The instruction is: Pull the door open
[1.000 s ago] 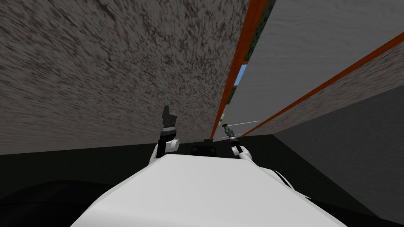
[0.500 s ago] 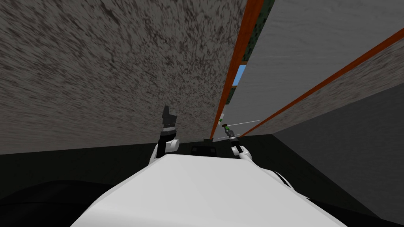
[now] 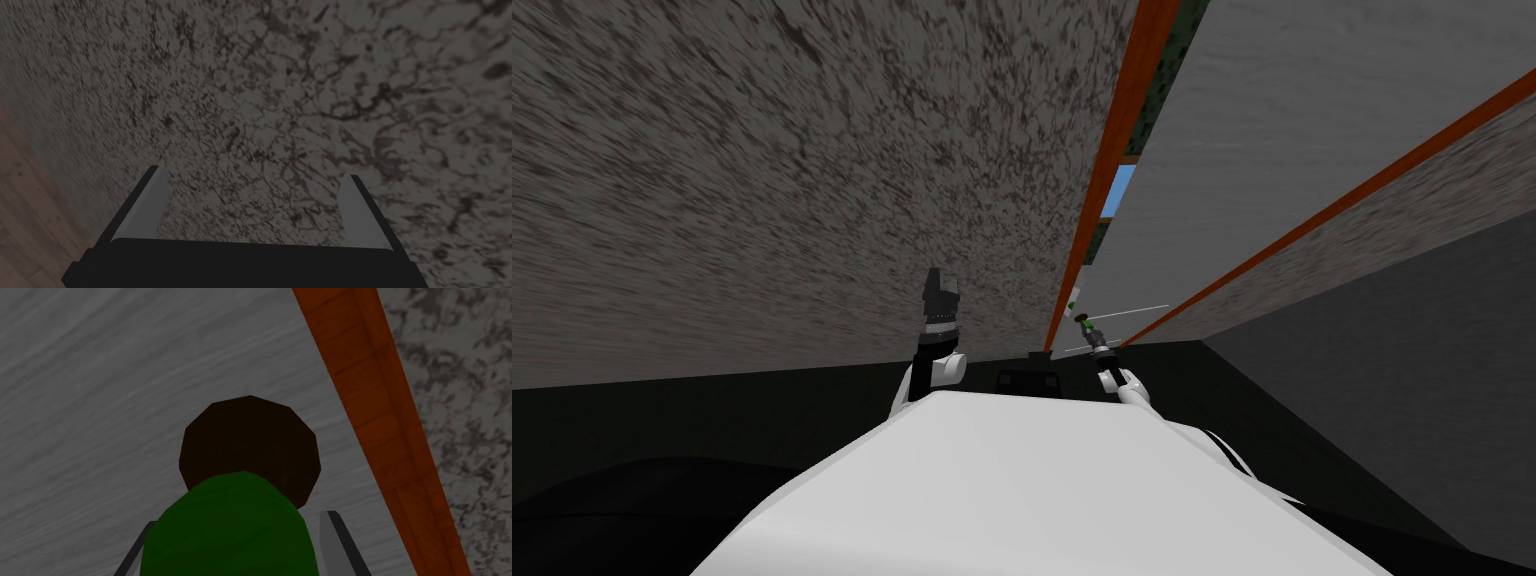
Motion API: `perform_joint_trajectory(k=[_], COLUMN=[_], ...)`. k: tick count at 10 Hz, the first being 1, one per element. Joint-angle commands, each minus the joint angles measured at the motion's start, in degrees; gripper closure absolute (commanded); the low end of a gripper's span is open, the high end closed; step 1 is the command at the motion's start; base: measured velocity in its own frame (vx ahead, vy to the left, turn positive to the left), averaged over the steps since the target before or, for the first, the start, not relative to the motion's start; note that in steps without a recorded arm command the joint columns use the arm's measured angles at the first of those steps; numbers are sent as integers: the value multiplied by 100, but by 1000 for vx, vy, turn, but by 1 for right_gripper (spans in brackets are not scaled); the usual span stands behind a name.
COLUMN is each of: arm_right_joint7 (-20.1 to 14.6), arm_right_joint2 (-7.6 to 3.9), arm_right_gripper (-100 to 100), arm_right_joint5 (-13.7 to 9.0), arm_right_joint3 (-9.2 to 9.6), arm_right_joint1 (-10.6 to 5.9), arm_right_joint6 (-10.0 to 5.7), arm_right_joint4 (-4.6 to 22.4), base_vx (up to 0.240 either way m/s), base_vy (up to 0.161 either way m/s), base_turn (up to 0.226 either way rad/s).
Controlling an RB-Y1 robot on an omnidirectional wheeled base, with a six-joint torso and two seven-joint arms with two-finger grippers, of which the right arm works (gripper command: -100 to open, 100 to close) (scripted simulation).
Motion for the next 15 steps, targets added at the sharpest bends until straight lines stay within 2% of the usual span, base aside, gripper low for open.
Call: perform_joint_trajectory(k=[1, 2, 3, 4, 5, 6, 7, 8, 9, 11, 12, 13, 14, 15], arm_right_joint7=[-286, -329, -556, -556, -754, -784, -991, -1012, -1208, -1242, -1472, -1477, -1694, -1712], arm_right_joint2=[87, 87, 90, 90, 93, 93, 96, 96, 99, 99, 102, 102, 105, 105], arm_right_gripper=[100, 100, 100, 100, 100, 100, 100, 100, 100, 100, 100, 100, 100, 100], arm_right_joint5=[35, 35, 35, 35, 35, 35, 35, 35, 35, 35, 35, 35, 36, 36], arm_right_joint3=[78, 78, 82, 82, 86, 86, 91, 91, 95, 95, 100, 100, 105, 105], arm_right_joint1=[10, 10, 2, 2, -6, -6, -14, -14, -23, -23, -32, -32, -42, -42], arm_right_joint6=[-23, -23, -24, -24, -25, -25, -26, -26, -26, -26, -27, -27, -28, -28], arm_right_joint4=[107, 93, 115, 115, 122, 122, 129, 129, 137, 137, 146, 146, 155, 155], base_vx=[-30, -25, -32, -20, -14, -19, -32, -30, -33, -22, -20, -14, -23, -24], base_vy=[-15, -21, -19, -14, -8, -2, -7, -5, 0, 0, -12, -13, -10, -9], base_turn=[13, 12, 9, -6, 6, 26, 14, 1, 15, 6, 9, 0, 28, 9])
